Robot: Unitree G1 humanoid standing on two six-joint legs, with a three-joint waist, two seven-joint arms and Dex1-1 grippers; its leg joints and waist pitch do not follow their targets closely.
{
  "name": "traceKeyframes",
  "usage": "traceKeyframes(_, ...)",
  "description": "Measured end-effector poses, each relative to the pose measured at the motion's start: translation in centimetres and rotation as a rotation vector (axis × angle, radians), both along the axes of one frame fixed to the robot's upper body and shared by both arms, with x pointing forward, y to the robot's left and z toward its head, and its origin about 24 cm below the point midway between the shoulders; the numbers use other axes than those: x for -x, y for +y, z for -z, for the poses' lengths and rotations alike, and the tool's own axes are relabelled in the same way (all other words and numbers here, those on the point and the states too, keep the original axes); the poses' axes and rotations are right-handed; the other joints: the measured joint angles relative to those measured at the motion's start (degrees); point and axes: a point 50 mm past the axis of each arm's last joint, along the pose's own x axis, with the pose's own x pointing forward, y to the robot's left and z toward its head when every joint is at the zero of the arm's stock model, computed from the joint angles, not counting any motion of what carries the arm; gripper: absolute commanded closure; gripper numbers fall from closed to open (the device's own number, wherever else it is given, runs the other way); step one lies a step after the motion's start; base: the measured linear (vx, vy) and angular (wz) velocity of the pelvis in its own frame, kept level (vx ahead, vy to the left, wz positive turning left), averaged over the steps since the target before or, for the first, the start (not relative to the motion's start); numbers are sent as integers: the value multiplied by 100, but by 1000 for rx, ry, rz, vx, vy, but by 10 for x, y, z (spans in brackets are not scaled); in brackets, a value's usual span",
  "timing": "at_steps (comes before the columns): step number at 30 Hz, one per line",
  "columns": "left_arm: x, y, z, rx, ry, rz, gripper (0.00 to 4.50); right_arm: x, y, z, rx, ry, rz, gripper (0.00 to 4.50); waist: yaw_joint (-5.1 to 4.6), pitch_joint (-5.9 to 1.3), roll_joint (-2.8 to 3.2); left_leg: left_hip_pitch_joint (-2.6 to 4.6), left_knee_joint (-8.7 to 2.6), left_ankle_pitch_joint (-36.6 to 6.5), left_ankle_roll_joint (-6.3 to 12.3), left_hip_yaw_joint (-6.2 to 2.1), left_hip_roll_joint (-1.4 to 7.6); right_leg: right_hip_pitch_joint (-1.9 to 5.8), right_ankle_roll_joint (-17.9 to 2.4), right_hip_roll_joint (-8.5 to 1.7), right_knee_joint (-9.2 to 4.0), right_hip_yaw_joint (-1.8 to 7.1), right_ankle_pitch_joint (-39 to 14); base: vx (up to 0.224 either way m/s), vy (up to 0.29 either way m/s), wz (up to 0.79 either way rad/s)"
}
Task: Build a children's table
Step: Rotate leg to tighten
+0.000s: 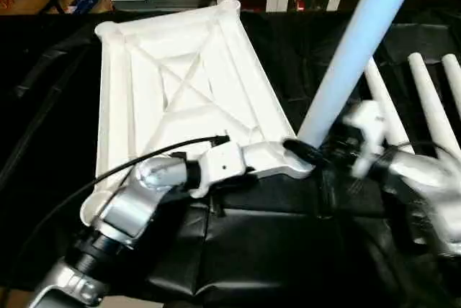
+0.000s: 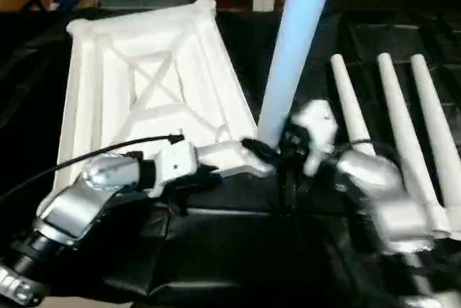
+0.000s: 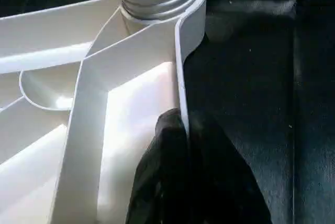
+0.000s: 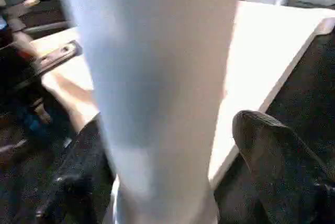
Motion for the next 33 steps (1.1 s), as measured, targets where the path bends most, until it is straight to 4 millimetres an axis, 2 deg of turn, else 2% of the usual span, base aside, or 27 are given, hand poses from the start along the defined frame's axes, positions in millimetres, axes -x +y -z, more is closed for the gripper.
traceKeyframes(3,-1,5,-1,13,4,-9,450,4,-8,1,4,24,-7,99,-54,3,-2,8,20,1,-1,-1,5,-1,6,1,25,3,-8,0,0,0)
traceKeyframes(10,-2,14,1,13,17,-30,450,4,-17,1,15,50,7,156,-156,9,-9,35,27,-16,-31,-7,10,7,8,3,29,0,-7,0,0,0)
traceKeyframes(15,-1,14,1,20,26,-23,450,-1,-21,5,-2,65,38,200,-163,6,-4,43,22,-11,-23,-7,9,16,7,3,30,-2,-7,0,0,0)
traceKeyframes(18,0,14,2,19,32,-20,450,-5,-20,6,-11,63,41,200,-182,6,-5,45,25,-9,-21,-7,10,17,7,4,35,-2,-7,0,0,0)
traceKeyframes(19,0,13,2,19,32,-20,450,-7,-19,5,-11,61,39,163,-183,6,-5,44,27,-9,-20,-7,10,16,7,4,36,-2,-7,0,0,0)
traceKeyframes(22,1,14,2,18,33,-17,450,-7,-20,4,-6,57,34,159,-176,5,-4,45,27,-5,-13,-7,10,17,6,3,37,-1,-7,0,0,0)
traceKeyframes(25,3,14,3,18,32,-13,450,-6,-22,3,2,62,17,121,-167,5,-6,45,28,-2,-7,-6,10,18,6,3,37,-1,-7,0,0,0)
traceKeyframes(27,3,13,3,18,33,-8,450,-2,-25,3,13,63,6,119,-136,4,-6,44,27,-2,-7,-6,10,18,6,2,37,-2,-7,0,0,0)
traceKeyframes(33,5,10,3,17,35,7,450,9,-30,4,45,78,-42,67,-59,0,0,46,36,-2,-7,-5,10,20,6,3,40,-1,-7,0,0,0)
